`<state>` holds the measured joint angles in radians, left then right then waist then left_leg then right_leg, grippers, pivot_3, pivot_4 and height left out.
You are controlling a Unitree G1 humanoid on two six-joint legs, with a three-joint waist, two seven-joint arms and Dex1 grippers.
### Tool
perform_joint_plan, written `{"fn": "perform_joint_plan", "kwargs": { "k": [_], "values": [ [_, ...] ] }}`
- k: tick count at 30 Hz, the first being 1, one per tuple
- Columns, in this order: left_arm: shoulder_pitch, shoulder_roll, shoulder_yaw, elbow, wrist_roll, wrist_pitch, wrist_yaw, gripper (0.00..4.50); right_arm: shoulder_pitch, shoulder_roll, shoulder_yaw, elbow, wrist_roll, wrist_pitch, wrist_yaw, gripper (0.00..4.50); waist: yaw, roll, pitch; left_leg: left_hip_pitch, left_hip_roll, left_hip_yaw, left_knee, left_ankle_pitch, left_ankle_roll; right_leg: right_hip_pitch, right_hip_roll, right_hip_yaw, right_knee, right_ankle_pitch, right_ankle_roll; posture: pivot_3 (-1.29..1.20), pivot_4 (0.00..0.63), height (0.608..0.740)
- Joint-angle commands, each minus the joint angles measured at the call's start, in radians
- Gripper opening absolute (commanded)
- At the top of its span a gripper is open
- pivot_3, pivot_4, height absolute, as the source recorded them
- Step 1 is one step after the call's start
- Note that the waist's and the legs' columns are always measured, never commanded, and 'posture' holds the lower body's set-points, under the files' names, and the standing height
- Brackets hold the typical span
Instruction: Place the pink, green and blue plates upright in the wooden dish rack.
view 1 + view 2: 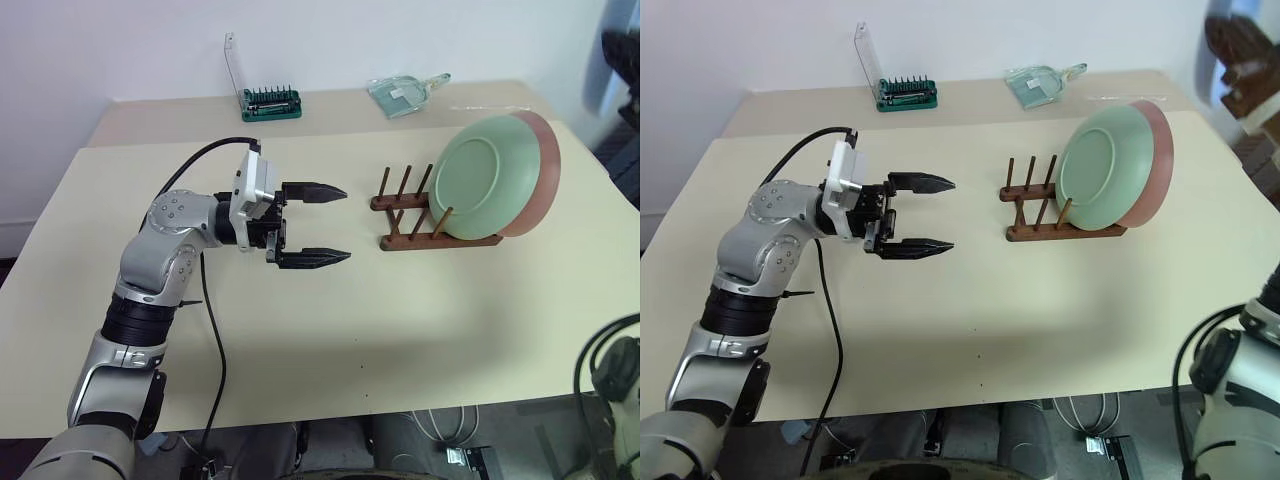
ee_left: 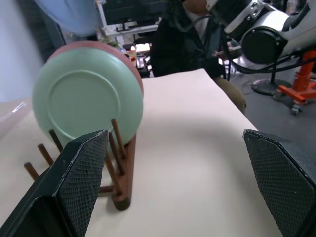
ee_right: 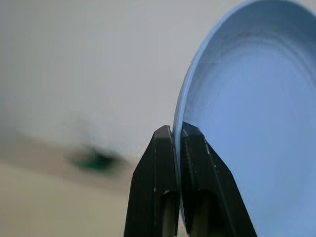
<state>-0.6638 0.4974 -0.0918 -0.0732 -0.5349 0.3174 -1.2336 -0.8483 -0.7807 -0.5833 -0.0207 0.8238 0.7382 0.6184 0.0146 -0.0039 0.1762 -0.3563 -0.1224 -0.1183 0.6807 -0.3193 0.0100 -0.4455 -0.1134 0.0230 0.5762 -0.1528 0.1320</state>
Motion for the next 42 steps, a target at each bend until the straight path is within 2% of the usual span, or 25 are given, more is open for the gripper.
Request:
{"fn": "perform_joint_plan", "kwargs": {
  "k": [1,6,8,10,14,28,42],
  "values": [
    [-0.015,0.002,0.038,-0.013,-0.022,-0.004,0.009,4.50,-0.072,0.043,-0.078,-0.082,0.296,0.119,-0.064,0.04,0.000,0.000,0.000,0.000,0.000,0.000,0.000,0.000,0.000,0.000,0.000,0.000,0.000,0.000,0.000,0.00,0.150,0.740],
    [-0.014,0.007,0.045,-0.014,-0.023,-0.001,0.012,4.50,-0.083,0.075,-0.070,-0.096,0.526,0.186,-0.146,0.04,-0.002,0.000,0.000,0.000,-0.001,0.000,0.000,-0.003,0.005,0.000,-0.001,0.000,0.000,0.000,0.000,0.00,0.150,0.740],
    [-0.015,0.009,0.049,-0.013,-0.026,0.003,0.014,4.50,-0.023,0.079,-0.041,-0.100,0.722,0.276,-0.183,0.04,-0.003,0.000,0.000,0.000,0.000,0.000,0.000,-0.003,0.005,0.000,0.000,0.000,0.000,0.000,0.000,0.00,0.150,0.740],
    [-0.015,0.011,0.052,-0.014,-0.026,0.005,0.015,4.50,0.043,0.069,-0.013,-0.101,0.818,0.328,-0.203,0.04,-0.003,0.000,0.000,0.001,0.000,0.000,-0.001,-0.003,0.005,0.000,0.000,0.000,0.000,0.000,0.000,0.00,0.150,0.740],
    [-0.011,0.013,0.055,-0.019,-0.027,0.010,0.015,4.50,0.129,0.076,0.024,-0.090,0.897,0.324,-0.238,0.04,-0.002,0.001,0.000,0.000,0.000,0.001,0.000,-0.003,0.005,0.000,-0.001,0.001,0.001,0.000,0.000,0.00,0.150,0.740],
    [-0.002,0.032,0.060,-0.038,-0.032,0.016,0.023,4.50,0.234,0.073,0.071,-0.019,0.781,0.279,-0.120,0.04,-0.003,0.001,0.000,0.000,0.000,0.002,0.000,-0.003,0.005,-0.001,0.000,0.000,0.001,0.000,0.000,0.00,0.150,0.740],
    [-0.001,0.037,0.060,-0.048,-0.039,0.024,0.024,4.50,0.262,0.098,0.102,0.023,0.681,0.279,-0.054,0.04,-0.003,0.001,0.000,0.000,0.000,0.002,0.000,-0.003,0.005,-0.001,0.000,0.000,0.001,0.000,0.000,0.00,0.150,0.740]
  ]
}}
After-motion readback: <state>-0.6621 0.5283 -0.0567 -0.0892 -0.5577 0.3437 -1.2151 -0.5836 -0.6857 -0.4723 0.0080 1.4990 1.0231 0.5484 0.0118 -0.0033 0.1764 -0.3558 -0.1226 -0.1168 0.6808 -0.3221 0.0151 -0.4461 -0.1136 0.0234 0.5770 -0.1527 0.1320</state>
